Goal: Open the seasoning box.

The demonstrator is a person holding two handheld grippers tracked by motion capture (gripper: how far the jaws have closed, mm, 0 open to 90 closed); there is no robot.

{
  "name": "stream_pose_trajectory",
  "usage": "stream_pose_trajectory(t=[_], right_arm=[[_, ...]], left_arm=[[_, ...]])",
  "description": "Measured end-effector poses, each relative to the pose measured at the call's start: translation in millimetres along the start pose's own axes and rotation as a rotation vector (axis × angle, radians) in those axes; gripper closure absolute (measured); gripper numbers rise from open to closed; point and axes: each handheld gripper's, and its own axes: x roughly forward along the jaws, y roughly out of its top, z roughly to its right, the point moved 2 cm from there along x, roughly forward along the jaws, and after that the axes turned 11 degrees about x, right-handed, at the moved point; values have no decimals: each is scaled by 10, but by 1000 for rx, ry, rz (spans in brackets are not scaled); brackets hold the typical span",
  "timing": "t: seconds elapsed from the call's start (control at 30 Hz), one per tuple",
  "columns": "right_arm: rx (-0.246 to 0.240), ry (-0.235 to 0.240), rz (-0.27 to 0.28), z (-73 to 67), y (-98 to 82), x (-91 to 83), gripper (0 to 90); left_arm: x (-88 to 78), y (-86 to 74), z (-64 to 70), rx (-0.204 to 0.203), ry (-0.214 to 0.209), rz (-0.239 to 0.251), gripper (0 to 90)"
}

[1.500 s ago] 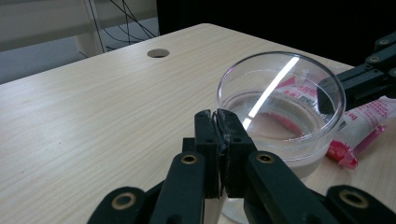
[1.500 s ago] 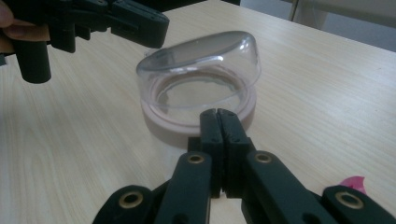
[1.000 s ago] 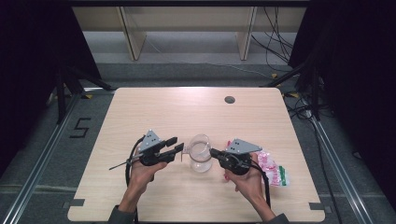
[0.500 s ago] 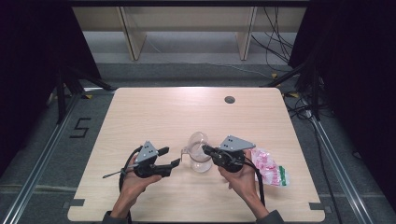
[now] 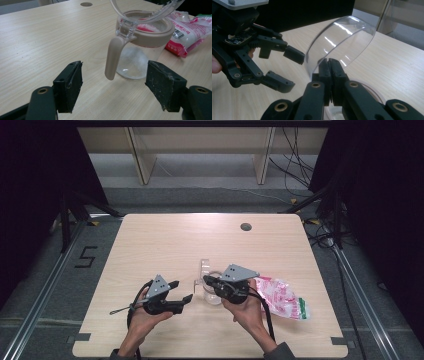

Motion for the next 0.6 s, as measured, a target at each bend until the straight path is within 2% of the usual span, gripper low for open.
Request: stream_pose_trajectory(t=[0.27,0.33,0.4,0.43,0.5,0.53,0.57,0.6], right_arm=[[11,12,-15,-88,22,65,896],[-9,33,-8,-95,24,106,895],[-5,27,-25,-111,21,92,890],[-9,14,-15,-107,18,79,886],[-13,22,-28,-108,12,55,885],[-14,8,-19,-69,-5,-31,885],[-14,8,-19,-69,-5,-31,885],[-8,14,-19,-47,-14,-70,885]], left_arm=[[1,-10,-8,-4,3,-3,286],[-3,-8,-9,-3,4,-3,286],[-4,-10,-9,2,1,-5,285],[-6,-11,-9,2,-2,-6,285],[-7,-14,-11,-4,-2,-4,285],[-11,-15,-20,8,-5,-5,285],[-11,-15,-20,8,-5,-5,285],[-6,-19,-14,-8,6,-9,285]])
